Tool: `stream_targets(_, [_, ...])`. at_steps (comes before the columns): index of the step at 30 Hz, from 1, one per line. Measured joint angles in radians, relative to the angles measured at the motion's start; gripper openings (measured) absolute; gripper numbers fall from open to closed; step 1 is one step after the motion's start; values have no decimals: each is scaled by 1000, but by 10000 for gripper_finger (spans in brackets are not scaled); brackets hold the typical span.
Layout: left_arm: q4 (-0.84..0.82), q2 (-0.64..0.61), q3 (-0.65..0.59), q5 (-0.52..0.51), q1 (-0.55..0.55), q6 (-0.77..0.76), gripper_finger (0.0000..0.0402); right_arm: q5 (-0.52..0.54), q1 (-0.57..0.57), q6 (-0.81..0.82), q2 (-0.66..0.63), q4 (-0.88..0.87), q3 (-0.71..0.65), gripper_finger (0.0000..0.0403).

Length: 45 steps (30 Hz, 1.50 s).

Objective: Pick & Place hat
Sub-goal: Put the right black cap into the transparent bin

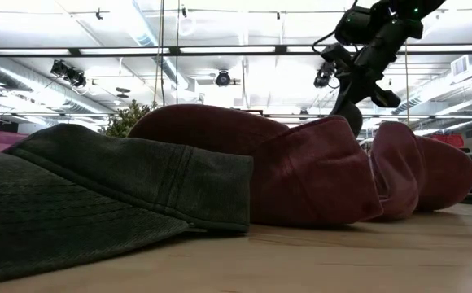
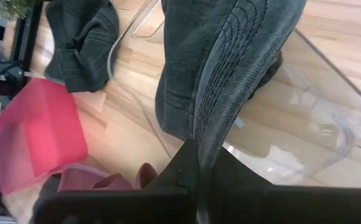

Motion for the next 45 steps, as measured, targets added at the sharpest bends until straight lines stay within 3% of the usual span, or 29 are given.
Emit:
stream_targets(13, [0,0,0,0,0,-1,199,-38,-5,29,0,22,2,4])
stream_targets(20, [0,0,0,0,0,-1,199,-33,-4,42,12,-72,129,4])
stream_targets(26, [-4,0,0,12,0,-1,199,-21,16,-80,136,-270,273,4])
stream_targets(36, [-25,1,0,11,0,-46,199,-9,44,-172,376,-335,431,4])
stream_targets(45, [-30,1,0,11,0,-47,199,-8,44,-189,476,-321,443,14])
